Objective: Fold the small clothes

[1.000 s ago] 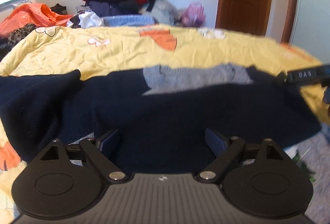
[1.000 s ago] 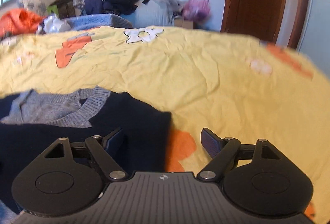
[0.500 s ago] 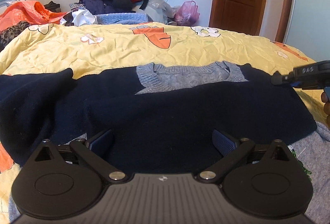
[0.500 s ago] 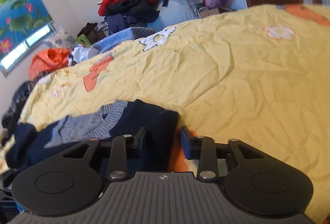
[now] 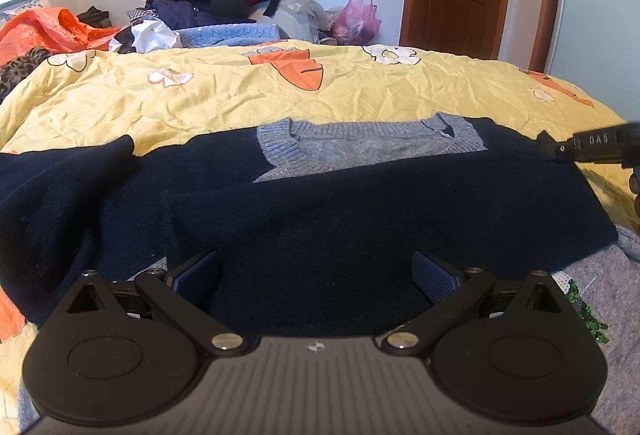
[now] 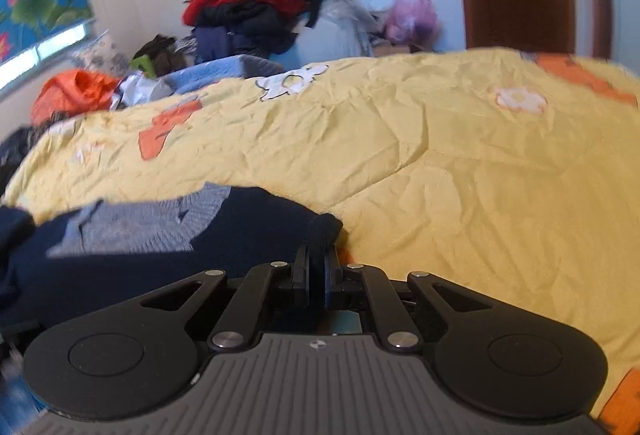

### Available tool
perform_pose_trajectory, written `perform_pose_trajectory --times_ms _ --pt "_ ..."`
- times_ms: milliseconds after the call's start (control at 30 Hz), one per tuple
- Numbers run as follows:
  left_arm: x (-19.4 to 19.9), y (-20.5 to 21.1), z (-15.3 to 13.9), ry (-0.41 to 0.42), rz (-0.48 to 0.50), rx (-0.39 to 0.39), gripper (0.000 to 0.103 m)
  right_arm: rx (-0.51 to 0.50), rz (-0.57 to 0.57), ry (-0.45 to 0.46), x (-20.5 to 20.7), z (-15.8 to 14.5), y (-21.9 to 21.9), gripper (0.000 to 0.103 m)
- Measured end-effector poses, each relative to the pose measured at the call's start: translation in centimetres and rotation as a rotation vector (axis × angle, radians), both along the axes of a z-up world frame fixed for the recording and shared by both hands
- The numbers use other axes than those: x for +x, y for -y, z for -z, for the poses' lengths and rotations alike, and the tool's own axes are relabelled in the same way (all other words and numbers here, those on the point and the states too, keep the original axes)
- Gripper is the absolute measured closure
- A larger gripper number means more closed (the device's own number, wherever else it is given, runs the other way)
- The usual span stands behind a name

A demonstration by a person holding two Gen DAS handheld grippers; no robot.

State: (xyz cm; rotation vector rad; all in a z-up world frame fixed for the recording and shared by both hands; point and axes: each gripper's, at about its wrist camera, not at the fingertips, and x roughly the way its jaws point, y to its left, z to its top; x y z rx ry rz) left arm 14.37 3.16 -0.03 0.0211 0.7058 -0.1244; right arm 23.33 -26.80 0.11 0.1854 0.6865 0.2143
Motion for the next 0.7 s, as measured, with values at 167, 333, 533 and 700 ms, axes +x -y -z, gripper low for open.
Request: perform_pose_trajectory --times_ms 167,333,533,700 --pt "0.0 -0.1 0.0 0.002 -0.002 -0.009 0.0 -0.04 0.059 0.175 -3.4 -3.4 -2.8 0.068" --pt "0.0 -0.1 -0.1 0.003 -0.006 -0.004 0.0 -0.117 -0.167 0.086 -3.7 -1.6 -8.9 0.057" --pt "-0.1 -0.1 -0.2 0.006 -0.01 0.0 0.0 -0.195 -0.184 0.091 -4.2 0.8 -9.4 0.057" --pt "-2.9 -5.6 -4.0 0.187 -0.041 -0.128 0.0 -0.191 -0.213 0.092 -4.5 0.7 -9.8 0.039"
